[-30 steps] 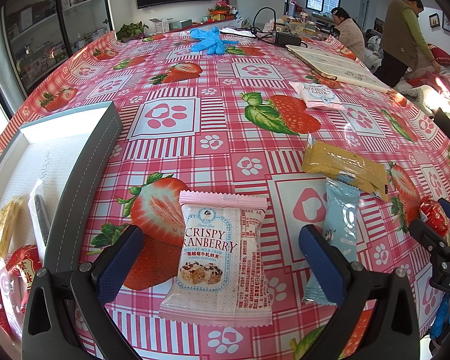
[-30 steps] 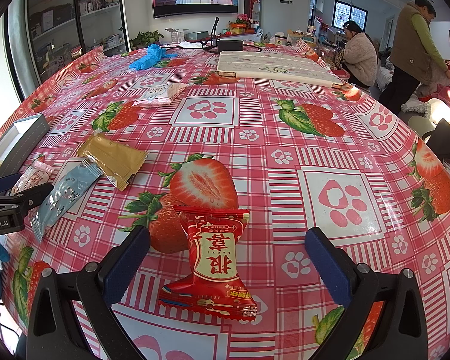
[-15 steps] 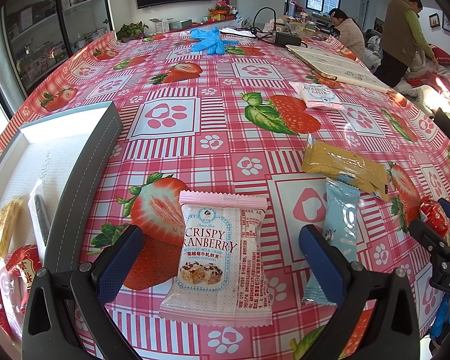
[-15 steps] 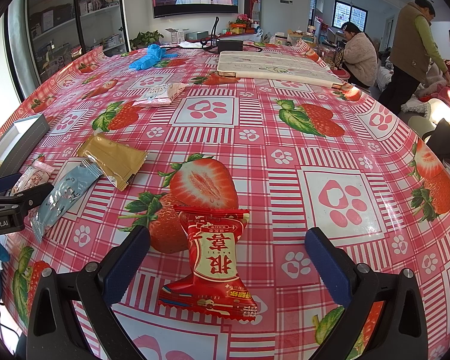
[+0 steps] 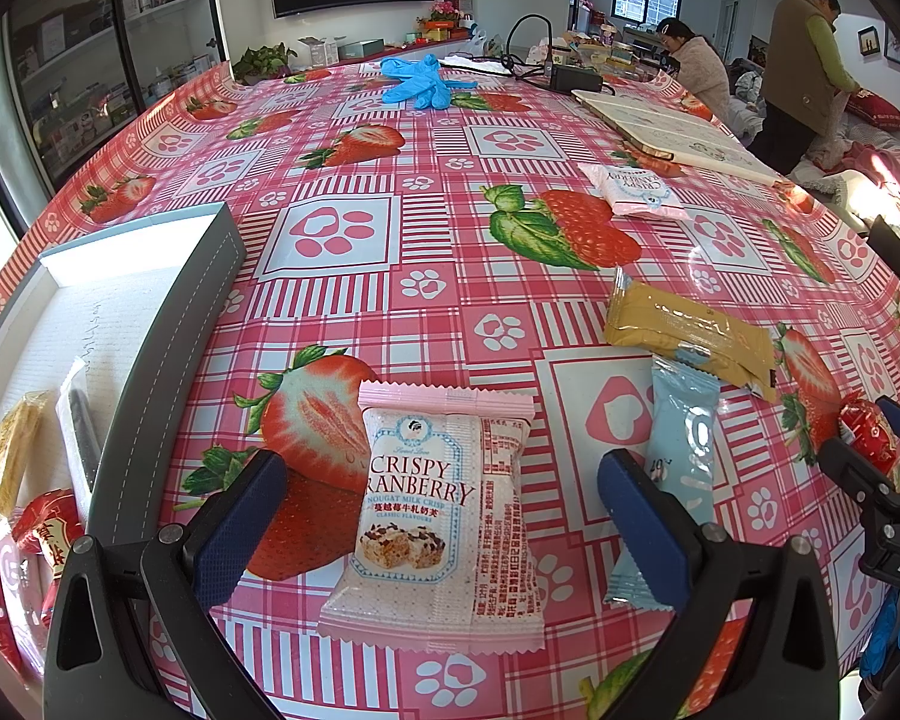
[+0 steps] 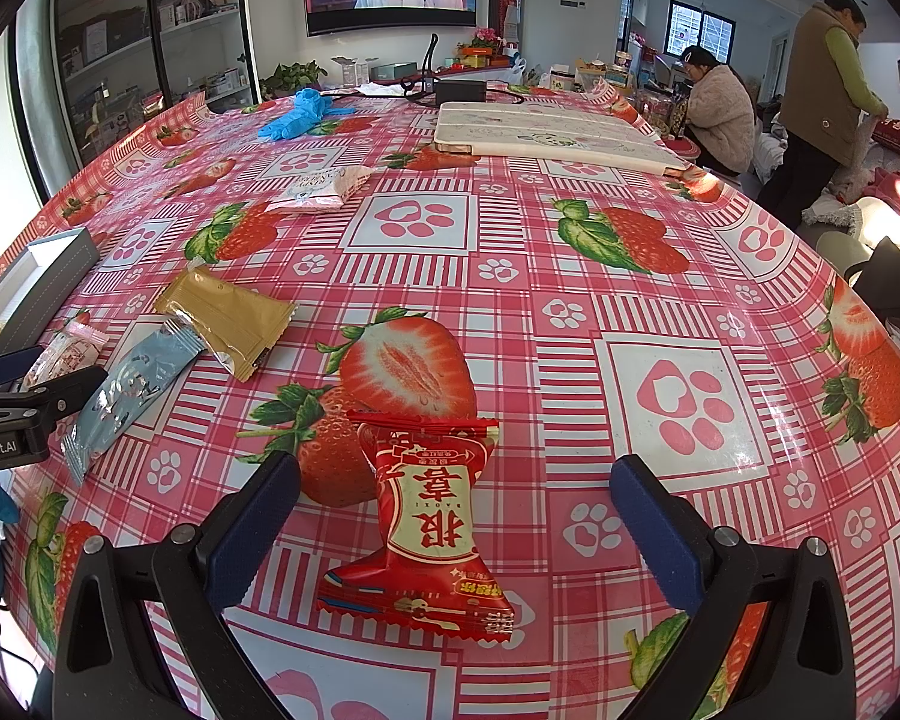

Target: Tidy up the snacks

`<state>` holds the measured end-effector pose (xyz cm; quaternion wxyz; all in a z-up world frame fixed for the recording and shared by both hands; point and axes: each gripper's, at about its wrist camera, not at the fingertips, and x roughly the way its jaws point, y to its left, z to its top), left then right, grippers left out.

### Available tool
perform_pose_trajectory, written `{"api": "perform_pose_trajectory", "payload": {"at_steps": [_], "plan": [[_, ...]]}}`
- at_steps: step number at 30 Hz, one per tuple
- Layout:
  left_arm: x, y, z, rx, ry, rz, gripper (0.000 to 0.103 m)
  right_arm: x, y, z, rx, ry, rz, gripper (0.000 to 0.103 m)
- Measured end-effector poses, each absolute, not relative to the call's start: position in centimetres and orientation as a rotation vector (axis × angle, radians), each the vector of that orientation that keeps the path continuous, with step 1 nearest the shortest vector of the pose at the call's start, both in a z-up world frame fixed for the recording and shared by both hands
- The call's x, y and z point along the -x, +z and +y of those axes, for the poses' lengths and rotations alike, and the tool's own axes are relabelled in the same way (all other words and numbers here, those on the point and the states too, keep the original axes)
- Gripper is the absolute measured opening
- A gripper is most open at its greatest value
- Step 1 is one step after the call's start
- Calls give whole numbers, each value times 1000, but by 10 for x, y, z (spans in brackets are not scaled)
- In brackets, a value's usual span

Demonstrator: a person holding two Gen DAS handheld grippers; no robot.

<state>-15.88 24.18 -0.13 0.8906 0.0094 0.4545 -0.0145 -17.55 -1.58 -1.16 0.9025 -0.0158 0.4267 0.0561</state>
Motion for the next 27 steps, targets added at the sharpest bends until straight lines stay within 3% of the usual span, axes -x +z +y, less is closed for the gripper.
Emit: {"api": "perform_pose_trajectory", "payload": {"at_steps": [16,27], "plan": [[159,-1,242,-20,-30,944,103,174,-11,-15,34,114,895,103],[157,1,241,-26,-17,983,101,143,-6,-12,71,152,1106,103]]}}
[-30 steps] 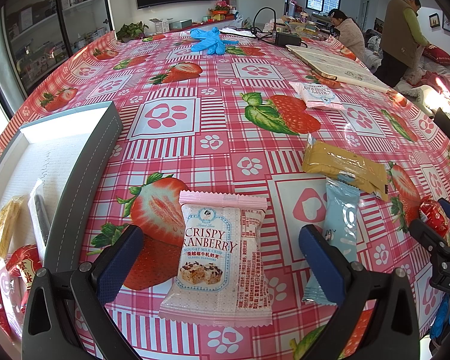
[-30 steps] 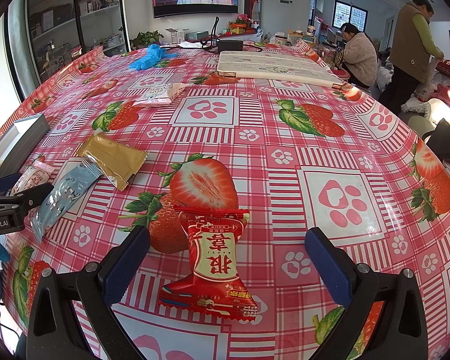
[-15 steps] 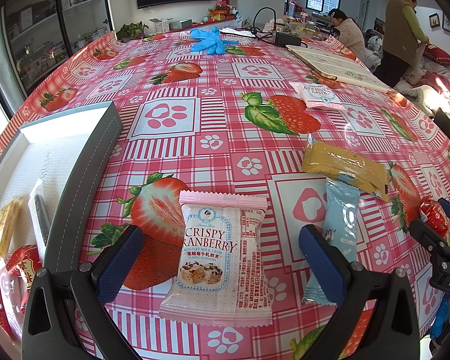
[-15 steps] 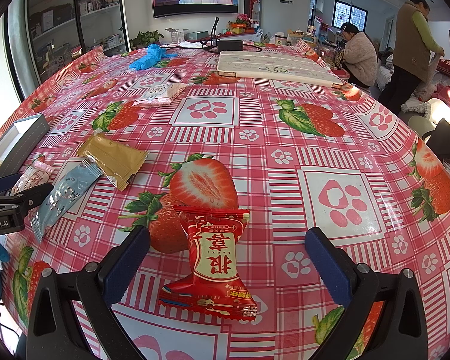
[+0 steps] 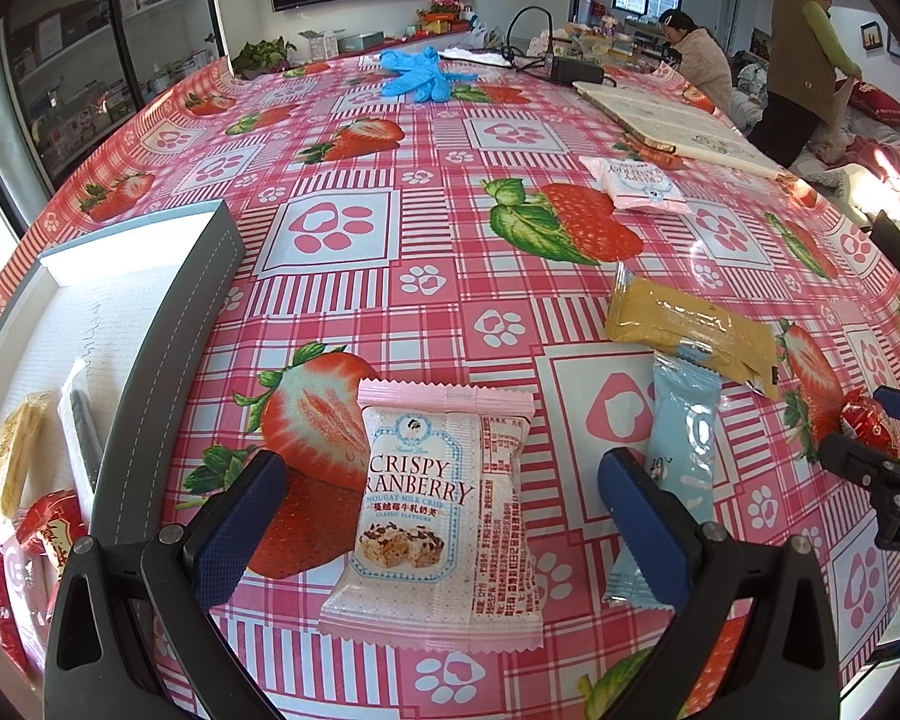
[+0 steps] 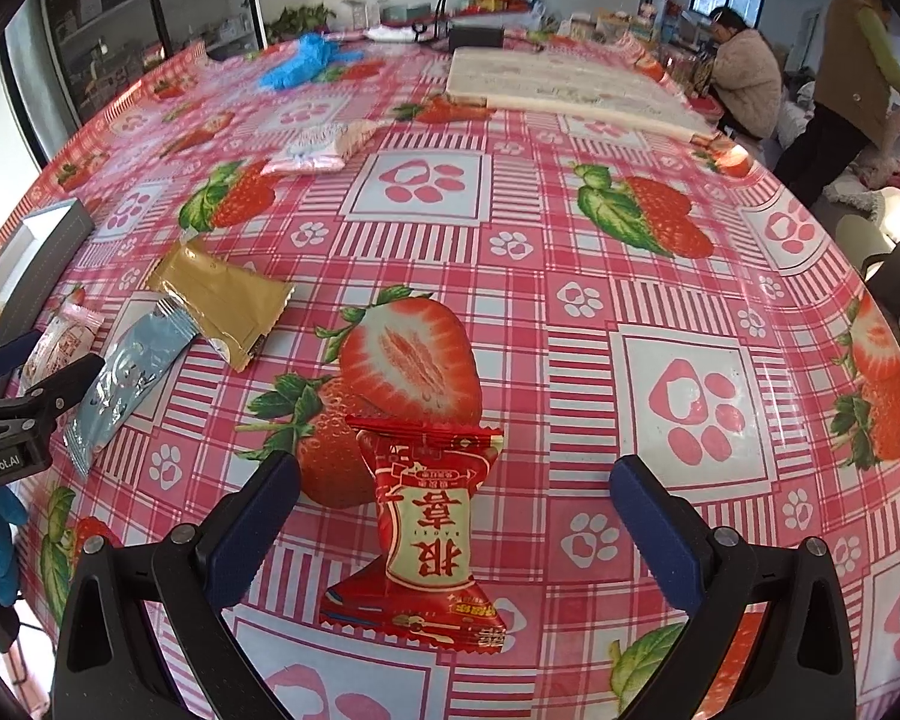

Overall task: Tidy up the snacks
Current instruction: 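Grasp Crispy Cranberry packet with left tool while right tool grasps red candy packet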

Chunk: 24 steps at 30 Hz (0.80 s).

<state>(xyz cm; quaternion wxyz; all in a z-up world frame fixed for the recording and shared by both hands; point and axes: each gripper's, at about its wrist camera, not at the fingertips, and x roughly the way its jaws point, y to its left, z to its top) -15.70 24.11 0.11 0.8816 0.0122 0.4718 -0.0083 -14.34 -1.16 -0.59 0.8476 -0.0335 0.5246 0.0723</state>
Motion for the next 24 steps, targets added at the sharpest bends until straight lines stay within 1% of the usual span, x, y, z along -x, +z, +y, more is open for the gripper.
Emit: {"api": "perform_pose_trajectory", "payload": {"at_steps": [2,3,4,5,6,7,8,9,13,17,24], "plan": [[156,5,236,-34,-35,1013,92,138,-6,-11,76,152,1150,102],[157,8,232,-44,-50,1022,82,137,-5,-9,79,158,1163,98],[158,10,228,-53,-67,1029,68,138,-4,-8,83,167,1168,96],[159,13,223,-68,-80,1035,49,139,-1,-5,91,179,1169,88],[160,15,217,-78,-104,1044,46,140,1,-3,98,191,1167,76],[160,15,213,-99,-97,1053,45,141,4,0,104,198,1164,66],[160,16,210,-107,-89,1056,45,143,6,2,104,202,1161,44],[160,16,210,-99,-93,1066,45,143,7,4,100,201,1169,40],[169,26,218,-4,-129,1085,44,150,9,3,62,227,1164,38],[178,49,222,-10,-127,1060,44,158,18,-2,-26,271,1160,38],[185,116,252,56,-134,967,44,161,58,24,-39,364,1107,38]]}}
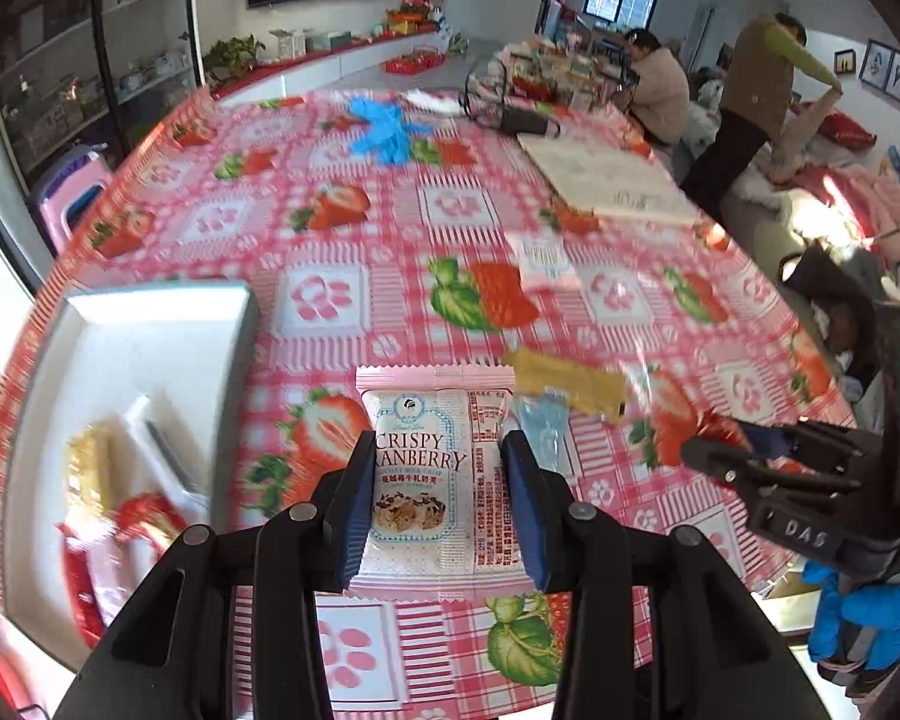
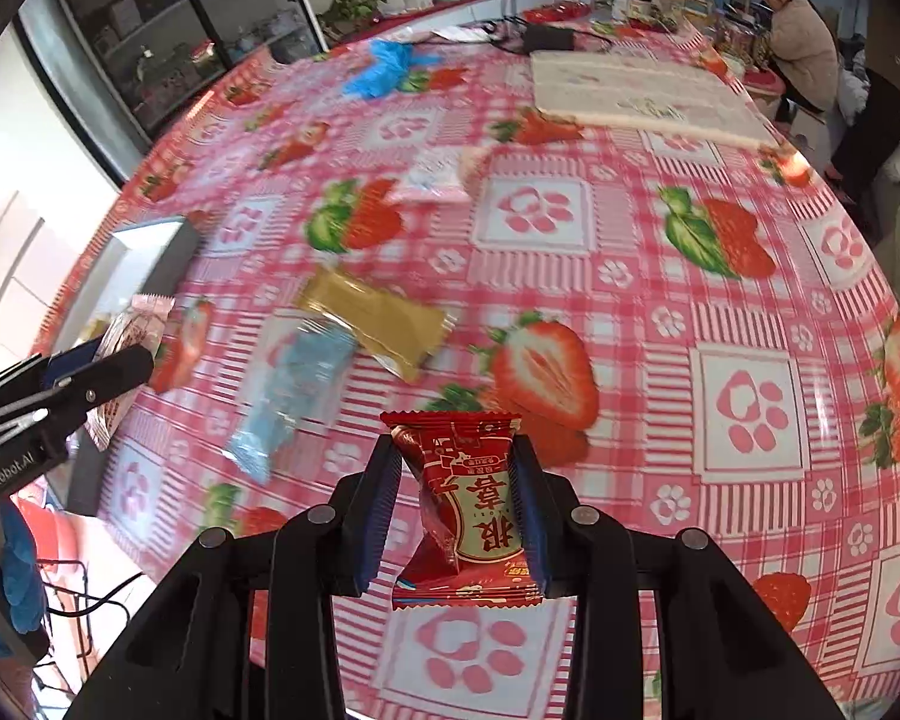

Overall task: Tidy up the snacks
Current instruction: 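Grasp Crispy Cranberry packet with left tool while right tool grasps red candy packet, then carry both packets over the white tray and open both tools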

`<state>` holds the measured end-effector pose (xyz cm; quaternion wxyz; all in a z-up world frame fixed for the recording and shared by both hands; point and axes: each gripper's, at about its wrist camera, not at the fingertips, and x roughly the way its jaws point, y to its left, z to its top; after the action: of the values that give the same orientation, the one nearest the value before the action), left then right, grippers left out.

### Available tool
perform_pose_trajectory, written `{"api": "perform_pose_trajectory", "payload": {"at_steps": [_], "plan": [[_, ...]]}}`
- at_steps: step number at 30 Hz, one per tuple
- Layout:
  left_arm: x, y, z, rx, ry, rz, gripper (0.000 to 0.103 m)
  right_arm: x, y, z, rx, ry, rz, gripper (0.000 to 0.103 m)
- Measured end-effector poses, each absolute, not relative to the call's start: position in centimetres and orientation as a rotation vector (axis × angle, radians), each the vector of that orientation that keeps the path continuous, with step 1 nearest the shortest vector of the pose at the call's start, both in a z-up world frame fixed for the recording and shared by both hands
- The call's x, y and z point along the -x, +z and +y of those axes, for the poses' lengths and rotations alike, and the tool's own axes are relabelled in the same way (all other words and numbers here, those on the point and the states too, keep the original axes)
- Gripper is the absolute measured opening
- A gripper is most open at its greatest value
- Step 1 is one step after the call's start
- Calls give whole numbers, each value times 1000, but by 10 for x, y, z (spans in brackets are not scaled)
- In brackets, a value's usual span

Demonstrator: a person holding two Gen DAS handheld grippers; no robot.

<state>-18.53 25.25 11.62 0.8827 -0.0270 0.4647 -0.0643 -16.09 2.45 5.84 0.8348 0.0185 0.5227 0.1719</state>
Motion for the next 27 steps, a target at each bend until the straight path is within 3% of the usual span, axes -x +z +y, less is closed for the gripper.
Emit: {"api": "perform_pose_trajectory", "payload": {"at_steps": [7,12,23,25,26,27], "plan": [[189,172,317,54,-58,871,45,154,97,91,-31,535,1069,38],[190,182,374,35,61,846,45,142,105,156,-24,666,1092,38],[176,86,471,197,233,1058,46,111,99,296,49,826,1133,38],[177,70,472,183,263,1092,55,108,93,310,97,830,1143,41],[178,66,470,177,259,1098,60,108,90,312,122,813,1150,54],[181,63,470,172,253,1095,72,109,86,309,152,786,1145,64]]}}
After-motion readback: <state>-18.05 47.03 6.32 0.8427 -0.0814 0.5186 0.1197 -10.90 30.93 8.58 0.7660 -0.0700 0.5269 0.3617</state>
